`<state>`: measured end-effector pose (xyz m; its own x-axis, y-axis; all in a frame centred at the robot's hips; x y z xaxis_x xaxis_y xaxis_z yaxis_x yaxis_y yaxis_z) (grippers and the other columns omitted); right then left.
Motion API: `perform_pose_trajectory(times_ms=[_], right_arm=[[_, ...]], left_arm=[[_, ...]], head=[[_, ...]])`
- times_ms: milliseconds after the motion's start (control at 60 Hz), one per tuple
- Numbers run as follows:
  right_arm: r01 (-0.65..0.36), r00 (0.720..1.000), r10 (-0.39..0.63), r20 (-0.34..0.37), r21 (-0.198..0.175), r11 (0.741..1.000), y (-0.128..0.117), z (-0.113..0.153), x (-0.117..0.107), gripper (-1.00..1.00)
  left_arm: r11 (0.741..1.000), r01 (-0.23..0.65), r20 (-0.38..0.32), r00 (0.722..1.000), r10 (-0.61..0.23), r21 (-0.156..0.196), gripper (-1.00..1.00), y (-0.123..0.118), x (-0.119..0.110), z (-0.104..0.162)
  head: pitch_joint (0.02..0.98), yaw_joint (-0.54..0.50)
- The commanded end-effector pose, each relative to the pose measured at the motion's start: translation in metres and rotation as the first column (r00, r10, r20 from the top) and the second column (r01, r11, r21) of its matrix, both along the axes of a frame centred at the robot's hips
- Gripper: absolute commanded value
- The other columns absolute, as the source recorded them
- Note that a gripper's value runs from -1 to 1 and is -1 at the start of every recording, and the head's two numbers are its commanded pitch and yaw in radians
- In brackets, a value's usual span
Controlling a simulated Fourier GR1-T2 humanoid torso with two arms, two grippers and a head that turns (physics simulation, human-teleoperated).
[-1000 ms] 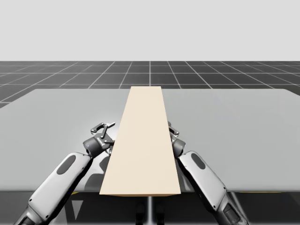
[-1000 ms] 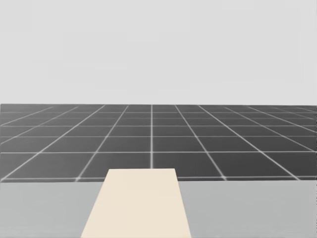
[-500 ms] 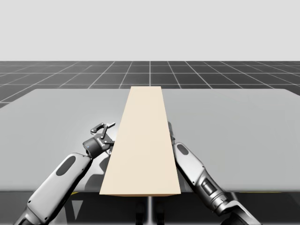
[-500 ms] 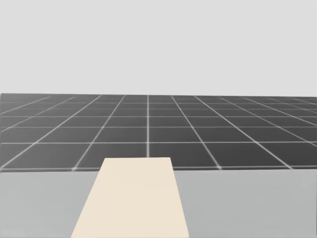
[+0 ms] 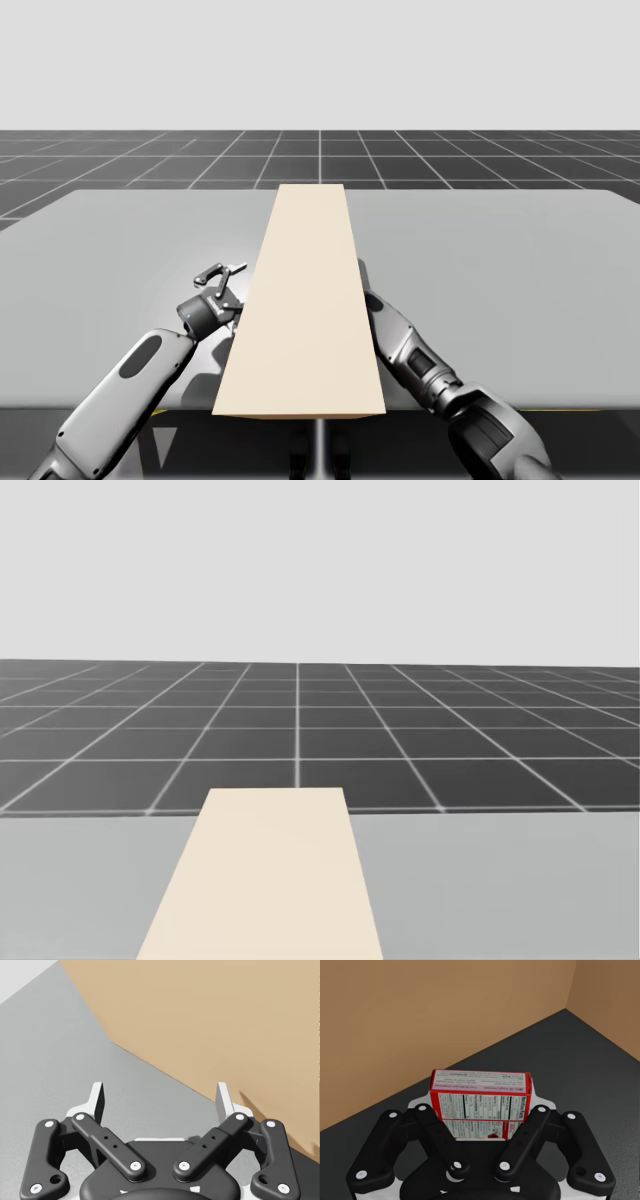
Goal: Retrieve the object from inside the box.
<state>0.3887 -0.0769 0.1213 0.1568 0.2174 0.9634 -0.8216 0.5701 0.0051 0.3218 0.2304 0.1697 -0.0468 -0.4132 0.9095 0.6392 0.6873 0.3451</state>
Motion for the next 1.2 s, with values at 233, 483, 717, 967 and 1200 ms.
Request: perform_pose_trajectory(times_ms=[233,483,717,967,1200], right_arm=[[0.114,0.993,-0.115,-0.007,-0.035,0.993,-0.017,-0.003,-0.007,1.0],[0.129,0.99,-0.13,0.054,0.015,0.992,-0.05,0.017,-0.053,1.0],[0.131,0.983,-0.136,0.125,0.054,0.99,-0.067,0.038,-0.099,1.0],[0.16,0.968,-0.177,0.18,0.105,0.981,-0.099,0.06,-0.159,1.0],[0.216,0.947,-0.241,0.212,0.133,0.967,-0.134,0.069,-0.202,1.0]], left_arm=[[1.0,0.004,0.011,1.0,-0.004,0.001,-1.0,0.0,0.0,0.001],[1.0,0.004,0.01,1.0,-0.004,-0.005,-1.0,0.0,0.001,0.001],[1.0,-0.006,0.011,1.0,0.006,-0.003,-1.0,0.002,0.002,0.001],[1.0,-0.018,0.014,1.0,0.018,-0.004,-1.0,0.003,0.003,0.002],[0.999,-0.039,0.017,0.999,0.039,-0.012,-1.0,0.007,0.005,0.004]], head=[[0.26,-0.05],[0.246,-0.05],[0.241,-0.05],[0.237,-0.05],[0.235,-0.05]])
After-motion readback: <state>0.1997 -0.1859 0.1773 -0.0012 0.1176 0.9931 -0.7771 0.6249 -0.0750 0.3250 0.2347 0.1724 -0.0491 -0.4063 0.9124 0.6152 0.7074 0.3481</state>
